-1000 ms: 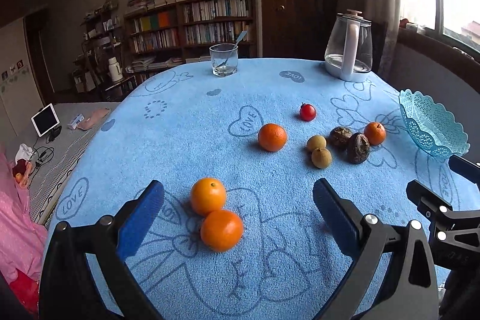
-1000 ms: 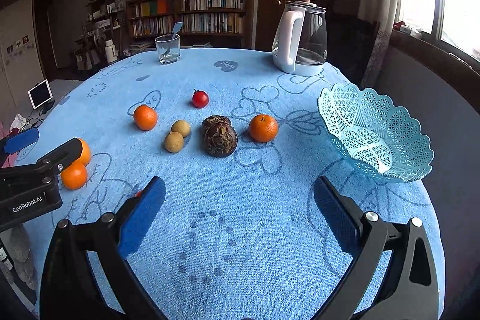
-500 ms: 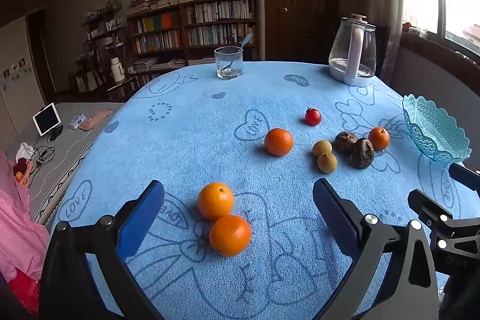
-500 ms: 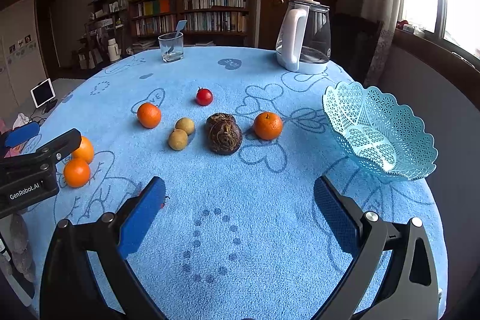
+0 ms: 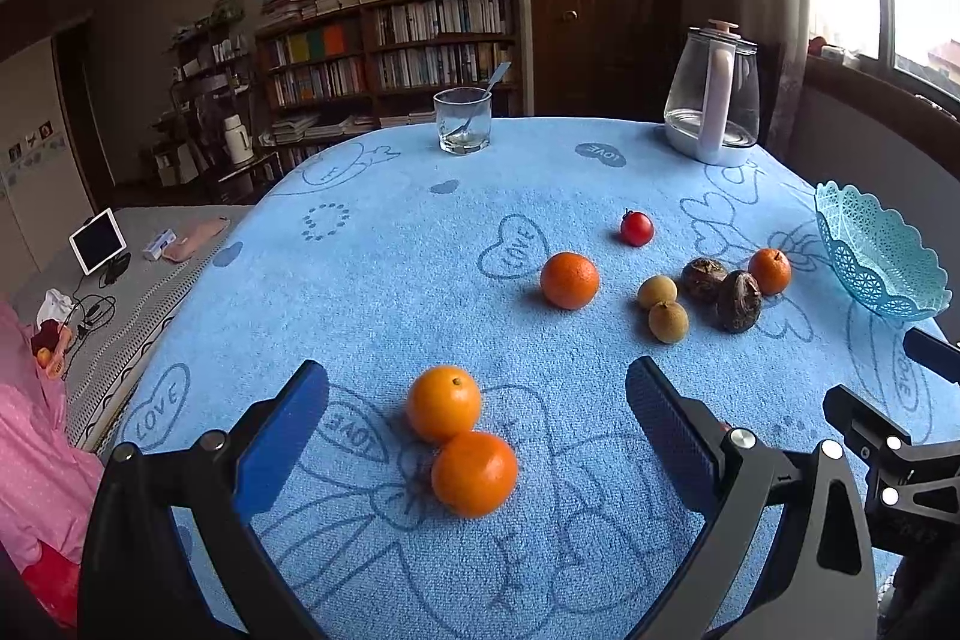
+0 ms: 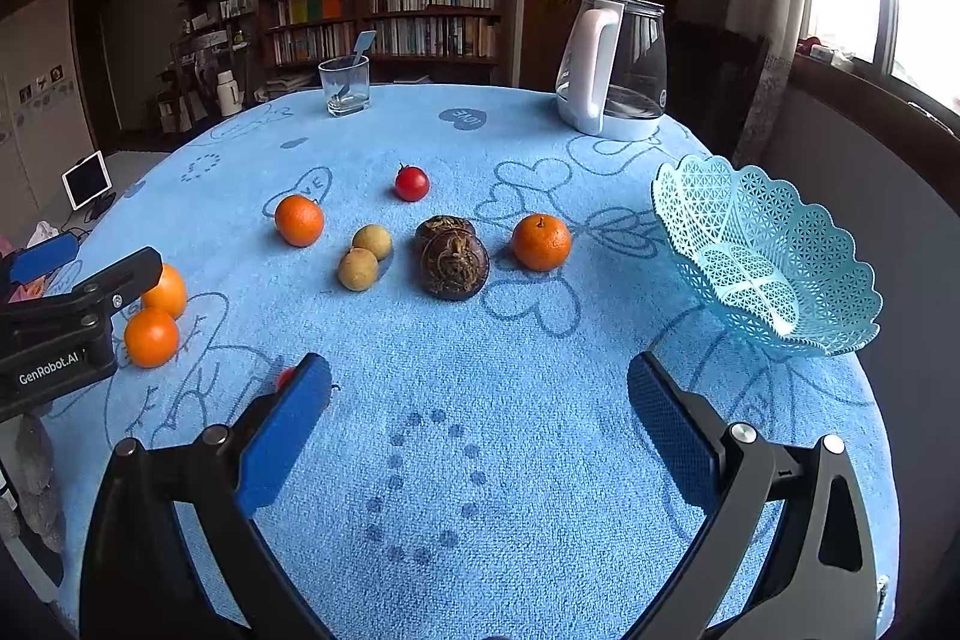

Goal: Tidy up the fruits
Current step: 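Move the right tool toward the red cherry tomato on the towel, then close the right tool on the red cherry tomato while the left tool approaches an orange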

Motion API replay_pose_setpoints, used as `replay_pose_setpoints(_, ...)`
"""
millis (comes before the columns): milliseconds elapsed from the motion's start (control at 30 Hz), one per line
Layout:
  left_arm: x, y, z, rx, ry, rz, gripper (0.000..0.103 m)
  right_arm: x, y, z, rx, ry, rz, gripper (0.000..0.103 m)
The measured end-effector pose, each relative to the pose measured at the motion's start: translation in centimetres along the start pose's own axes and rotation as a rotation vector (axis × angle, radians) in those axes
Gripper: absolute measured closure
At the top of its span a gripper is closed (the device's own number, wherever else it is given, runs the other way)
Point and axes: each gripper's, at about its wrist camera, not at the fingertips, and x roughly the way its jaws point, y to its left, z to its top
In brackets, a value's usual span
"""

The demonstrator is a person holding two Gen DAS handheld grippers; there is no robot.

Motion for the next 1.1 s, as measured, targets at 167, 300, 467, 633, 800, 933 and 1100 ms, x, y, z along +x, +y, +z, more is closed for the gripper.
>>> replay_pose_setpoints(167, 0.7, 2.4, 0.7, -0.043, 0.018, 0.040, 0.005, 0.4, -0.4, 0.0, 0.029, 0.021, 0.042, 0.003)
replay_pose_setpoints(300, 1.6, 3.9, 0.8, -0.074, 0.056, 0.049, 0.005, 0.6, -0.5, -0.1, 0.037, 0.029, 0.064, 0.003)
replay_pose_setpoints(467, 2.0, 4.0, 0.0, -0.074, 0.102, 0.021, 0.005, 0.9, -0.2, -0.3, 0.029, 0.041, 0.076, 0.003)
replay_pose_setpoints(633, 2.0, 2.9, -1.8, -0.007, 0.140, 0.005, 0.005, 1.2, 0.2, -0.5, 0.020, 0.051, 0.090, 0.003)
replay_pose_setpoints(800, 2.5, 2.3, -3.3, 0.012, 0.179, 0.000, 0.010, 1.5, 0.4, -0.7, 0.012, 0.058, 0.099, 0.003)
replay_pose_setpoints(933, 3.0, 2.4, -3.4, -0.004, 0.205, -0.039, 0.028, 1.6, 0.6, -0.8, 0.007, 0.064, 0.103, 0.003)
replay_pose_setpoints(1100, 2.6, 2.2, -3.4, -0.004, 0.197, -0.105, 0.052, 1.7, 0.8, -0.9, -0.001, 0.065, 0.110, 0.003)
